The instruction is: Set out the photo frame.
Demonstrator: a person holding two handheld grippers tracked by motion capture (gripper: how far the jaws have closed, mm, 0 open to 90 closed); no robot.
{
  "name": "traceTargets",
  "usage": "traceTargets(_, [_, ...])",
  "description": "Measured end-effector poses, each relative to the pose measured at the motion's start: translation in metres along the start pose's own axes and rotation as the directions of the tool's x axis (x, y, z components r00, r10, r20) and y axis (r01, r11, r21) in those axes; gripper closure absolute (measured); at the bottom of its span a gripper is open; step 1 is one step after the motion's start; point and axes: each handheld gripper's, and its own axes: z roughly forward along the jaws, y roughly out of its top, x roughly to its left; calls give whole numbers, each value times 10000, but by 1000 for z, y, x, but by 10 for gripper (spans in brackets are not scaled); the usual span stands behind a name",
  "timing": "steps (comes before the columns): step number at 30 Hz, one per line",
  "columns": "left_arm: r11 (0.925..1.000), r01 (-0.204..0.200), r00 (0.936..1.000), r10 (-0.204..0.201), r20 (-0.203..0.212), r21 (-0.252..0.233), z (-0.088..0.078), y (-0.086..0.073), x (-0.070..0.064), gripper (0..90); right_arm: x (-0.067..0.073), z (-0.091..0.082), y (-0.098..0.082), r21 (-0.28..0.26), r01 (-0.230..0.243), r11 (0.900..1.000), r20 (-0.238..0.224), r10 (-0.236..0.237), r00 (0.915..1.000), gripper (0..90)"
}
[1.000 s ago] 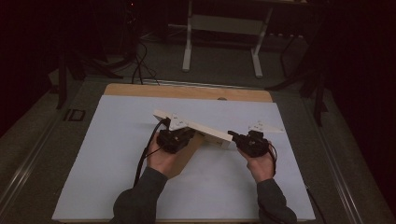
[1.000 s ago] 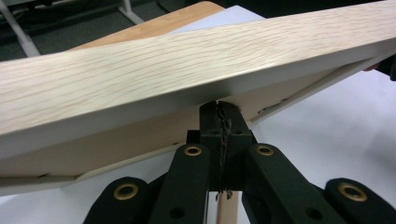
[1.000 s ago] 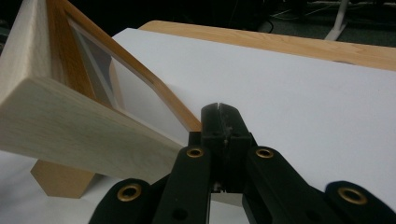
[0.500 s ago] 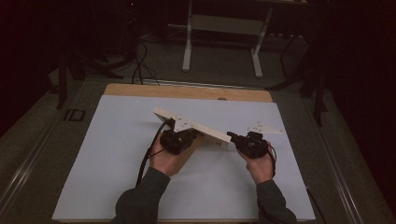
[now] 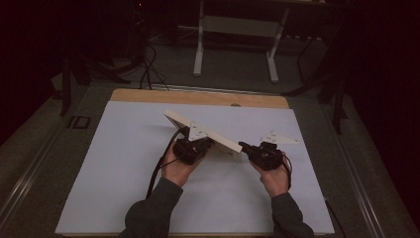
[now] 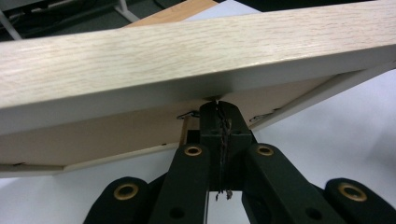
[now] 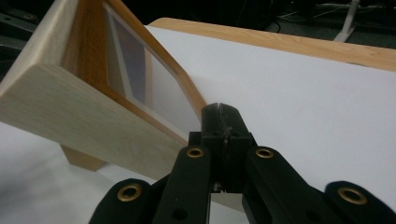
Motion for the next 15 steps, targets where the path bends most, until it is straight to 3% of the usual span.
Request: traceTargets(15, [10000,-20,9999,20,-100,81,0,0,4,900,11,-2,-2,-42,351,9994,-222,-352,9991,900])
